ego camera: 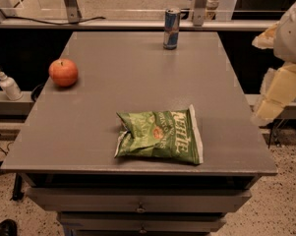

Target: Move apple near green jalapeno chip bag

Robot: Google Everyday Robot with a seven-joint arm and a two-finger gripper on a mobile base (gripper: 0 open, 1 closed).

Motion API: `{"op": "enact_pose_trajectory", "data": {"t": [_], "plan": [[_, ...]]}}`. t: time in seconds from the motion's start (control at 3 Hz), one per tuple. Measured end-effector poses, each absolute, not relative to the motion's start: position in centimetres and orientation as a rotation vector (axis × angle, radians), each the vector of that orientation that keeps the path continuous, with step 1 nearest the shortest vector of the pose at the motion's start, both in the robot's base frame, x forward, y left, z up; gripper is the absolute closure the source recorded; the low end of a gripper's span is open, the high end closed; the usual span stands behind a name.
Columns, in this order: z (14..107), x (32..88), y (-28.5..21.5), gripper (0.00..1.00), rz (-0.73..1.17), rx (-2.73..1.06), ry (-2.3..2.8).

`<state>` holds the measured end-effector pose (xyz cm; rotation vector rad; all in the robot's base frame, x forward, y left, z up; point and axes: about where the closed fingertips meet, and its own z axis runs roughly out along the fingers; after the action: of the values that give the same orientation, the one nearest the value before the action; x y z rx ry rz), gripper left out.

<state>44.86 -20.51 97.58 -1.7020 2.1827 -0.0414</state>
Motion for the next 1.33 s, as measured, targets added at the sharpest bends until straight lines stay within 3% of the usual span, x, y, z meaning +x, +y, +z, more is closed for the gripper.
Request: {"op": "enact_pose_trajectory", "data": {"t": [1.0,1.33], "plan": [[96.8,54.7,-4.5,0.00,0.381,-1.647,1.665],[96.8,54.7,-4.5,0.00,0.381,-1.648,1.664]]}}
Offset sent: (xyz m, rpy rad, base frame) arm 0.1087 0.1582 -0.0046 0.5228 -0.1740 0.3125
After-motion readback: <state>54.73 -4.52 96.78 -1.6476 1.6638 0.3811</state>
